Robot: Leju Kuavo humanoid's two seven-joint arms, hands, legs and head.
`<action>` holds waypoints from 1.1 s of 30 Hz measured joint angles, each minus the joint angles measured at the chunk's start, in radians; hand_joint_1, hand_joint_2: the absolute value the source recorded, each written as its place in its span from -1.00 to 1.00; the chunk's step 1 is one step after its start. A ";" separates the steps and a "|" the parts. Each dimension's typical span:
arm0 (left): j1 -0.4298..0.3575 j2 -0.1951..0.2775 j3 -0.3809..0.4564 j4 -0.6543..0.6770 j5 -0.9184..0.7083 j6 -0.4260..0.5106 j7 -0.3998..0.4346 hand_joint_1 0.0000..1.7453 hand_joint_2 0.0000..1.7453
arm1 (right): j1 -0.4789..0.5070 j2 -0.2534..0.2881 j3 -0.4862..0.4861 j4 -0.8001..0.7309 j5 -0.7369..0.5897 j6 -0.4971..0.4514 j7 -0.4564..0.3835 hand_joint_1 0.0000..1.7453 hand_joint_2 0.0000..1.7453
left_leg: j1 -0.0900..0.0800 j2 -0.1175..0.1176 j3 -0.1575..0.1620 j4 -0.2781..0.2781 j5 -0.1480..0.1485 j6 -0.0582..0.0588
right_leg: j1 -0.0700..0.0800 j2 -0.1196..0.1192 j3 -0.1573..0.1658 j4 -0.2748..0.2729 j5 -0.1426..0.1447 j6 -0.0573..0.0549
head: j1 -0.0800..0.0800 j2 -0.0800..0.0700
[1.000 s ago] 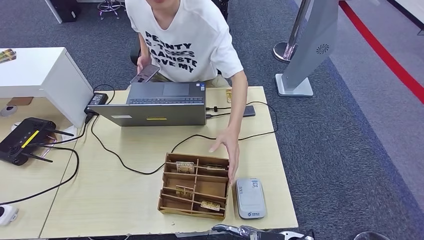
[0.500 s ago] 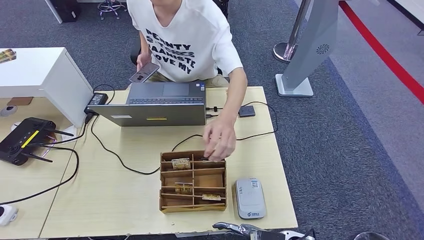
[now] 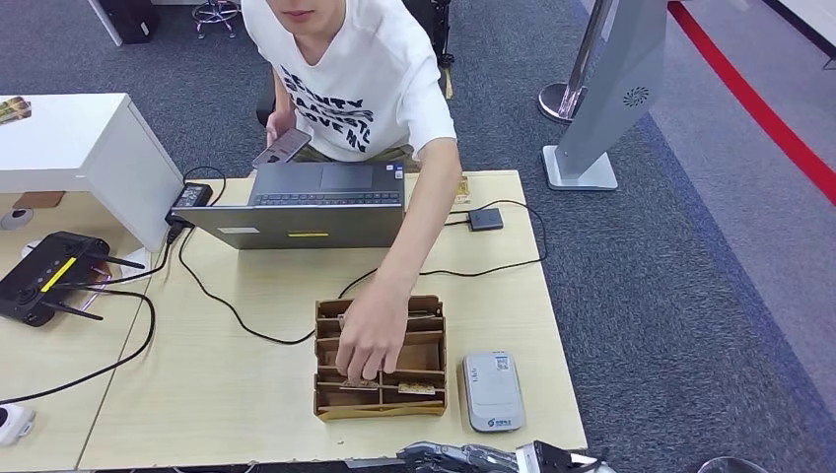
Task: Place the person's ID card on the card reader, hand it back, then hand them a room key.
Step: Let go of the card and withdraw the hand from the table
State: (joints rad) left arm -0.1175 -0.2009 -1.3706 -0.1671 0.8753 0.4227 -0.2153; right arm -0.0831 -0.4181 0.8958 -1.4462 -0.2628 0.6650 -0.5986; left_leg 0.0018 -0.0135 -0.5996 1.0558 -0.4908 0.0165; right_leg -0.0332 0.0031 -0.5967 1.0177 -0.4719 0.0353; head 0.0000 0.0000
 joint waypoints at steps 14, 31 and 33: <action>-0.006 0.007 0.000 0.000 -0.006 -0.063 -0.003 -1.00 -1.00 | 0.020 0.122 -0.113 -0.163 -0.182 0.158 -0.002 -1.00 -1.00 | 0.000 0.001 0.000 0.000 0.000 0.000 | 0.000 0.000 0.000 0.000 0.000 0.000 | 0.000 0.000; -0.080 0.037 0.000 0.000 -0.017 -0.183 0.067 -1.00 -1.00 | 0.055 0.264 -0.287 -0.240 -0.264 0.190 0.051 -1.00 -1.00 | 0.000 0.001 0.001 0.000 0.000 -0.001 | 0.000 0.001 0.000 0.001 0.000 0.000 | 0.001 0.000; -0.080 0.038 0.001 0.000 -0.014 -0.183 0.066 -1.00 -1.00 | 0.062 0.271 -0.300 -0.246 -0.261 0.189 0.052 -1.00 -1.00 | 0.000 0.001 0.001 0.000 0.000 -0.001 | 0.000 0.001 0.000 0.001 0.000 0.000 | 0.001 0.000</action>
State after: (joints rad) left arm -0.1976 -0.1627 -1.3698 -0.1671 0.8614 0.2394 -0.1497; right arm -0.0214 -0.1474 0.5958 -1.6921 -0.5237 0.8545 -0.5470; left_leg 0.0021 -0.0124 -0.5990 1.0558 -0.4905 0.0159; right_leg -0.0331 0.0038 -0.5969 1.0183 -0.4719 0.0351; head 0.0009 0.0000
